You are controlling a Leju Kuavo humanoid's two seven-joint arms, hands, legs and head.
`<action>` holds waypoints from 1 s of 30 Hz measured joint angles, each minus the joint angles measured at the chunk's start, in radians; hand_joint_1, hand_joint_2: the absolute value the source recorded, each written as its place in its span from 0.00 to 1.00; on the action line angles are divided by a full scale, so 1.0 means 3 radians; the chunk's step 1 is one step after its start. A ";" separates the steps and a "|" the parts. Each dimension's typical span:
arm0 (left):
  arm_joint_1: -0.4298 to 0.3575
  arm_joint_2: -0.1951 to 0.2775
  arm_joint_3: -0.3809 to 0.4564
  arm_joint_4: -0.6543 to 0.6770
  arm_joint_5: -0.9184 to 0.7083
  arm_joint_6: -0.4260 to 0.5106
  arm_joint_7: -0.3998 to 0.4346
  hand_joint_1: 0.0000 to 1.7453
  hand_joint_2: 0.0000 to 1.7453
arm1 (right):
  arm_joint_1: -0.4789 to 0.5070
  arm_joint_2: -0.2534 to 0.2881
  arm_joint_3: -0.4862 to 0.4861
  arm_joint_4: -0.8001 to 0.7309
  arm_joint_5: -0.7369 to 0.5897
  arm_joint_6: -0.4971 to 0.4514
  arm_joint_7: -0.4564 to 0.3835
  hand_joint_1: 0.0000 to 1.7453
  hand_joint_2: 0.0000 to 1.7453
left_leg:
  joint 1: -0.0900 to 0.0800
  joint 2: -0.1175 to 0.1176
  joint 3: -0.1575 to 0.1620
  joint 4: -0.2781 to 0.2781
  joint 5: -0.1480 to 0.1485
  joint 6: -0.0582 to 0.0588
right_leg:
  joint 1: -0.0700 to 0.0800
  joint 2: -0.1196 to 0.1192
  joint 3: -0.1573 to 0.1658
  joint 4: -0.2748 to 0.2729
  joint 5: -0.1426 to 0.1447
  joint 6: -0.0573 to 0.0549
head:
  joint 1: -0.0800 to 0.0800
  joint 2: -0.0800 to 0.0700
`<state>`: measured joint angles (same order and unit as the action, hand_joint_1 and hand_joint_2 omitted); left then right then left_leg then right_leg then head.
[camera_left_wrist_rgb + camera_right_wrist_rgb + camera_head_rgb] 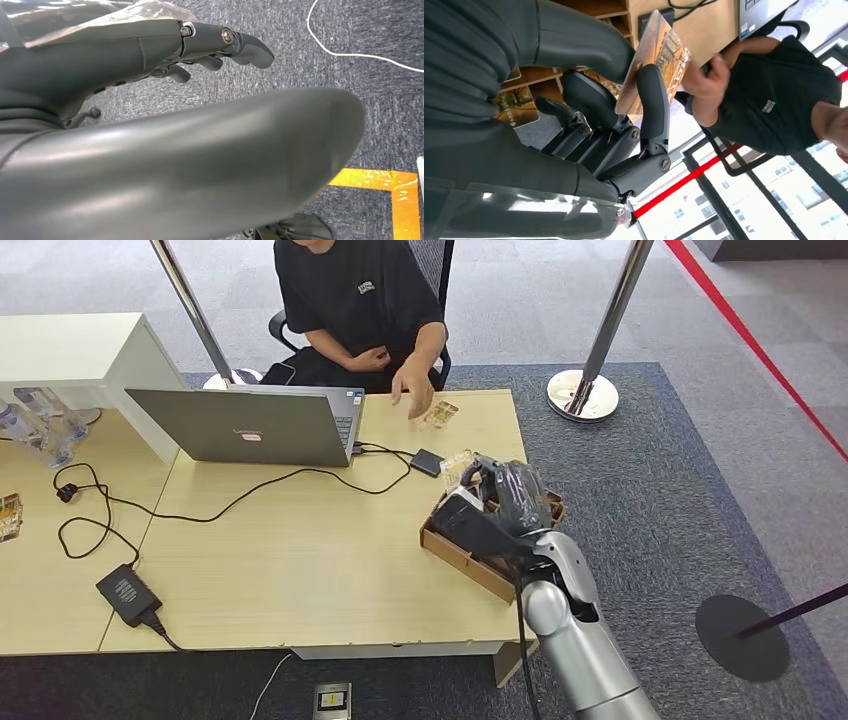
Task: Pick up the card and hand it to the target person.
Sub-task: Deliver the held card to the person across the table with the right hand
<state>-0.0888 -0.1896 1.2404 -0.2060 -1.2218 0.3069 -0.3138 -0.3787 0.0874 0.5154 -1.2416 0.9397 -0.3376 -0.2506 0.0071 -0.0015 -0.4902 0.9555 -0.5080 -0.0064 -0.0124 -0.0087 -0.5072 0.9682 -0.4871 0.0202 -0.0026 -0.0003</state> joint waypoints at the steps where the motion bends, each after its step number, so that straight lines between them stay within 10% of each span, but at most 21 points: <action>1: 0.0000 0.0000 -0.0003 0.0000 -0.0003 0.0000 0.0003 0.00 0.00 | -0.0023 0.0024 -0.0014 0.0021 -0.0018 -0.0023 -0.0006 1.00 1.00 | 0.0000 0.0000 0.0000 0.0000 0.0000 0.0000 | 0.0000 0.0000 0.0000 0.0000 0.0000 0.0000 | 0.0000 0.0000; 30: -0.0008 0.0001 -0.0016 0.0000 0.0000 0.0045 0.0041 0.00 0.00 | -0.0428 0.0461 -0.0139 0.0926 -0.0032 -0.0163 -0.0025 0.93 1.00 | 0.0000 0.0000 0.0000 0.0000 0.0000 0.0000 | 0.0000 0.0000 0.0000 0.0000 0.0000 0.0000 | 0.0000 0.0000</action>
<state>-0.0911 -0.1893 1.2356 -0.2060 -1.2219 0.3204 -0.3016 -0.5072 0.2257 0.4738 -0.9639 0.9302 -0.3865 -0.2583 0.0071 -0.0015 -0.4903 0.9555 -0.5080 -0.0064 -0.0123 -0.0087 -0.5072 0.9683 -0.4871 0.0202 -0.0027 -0.0003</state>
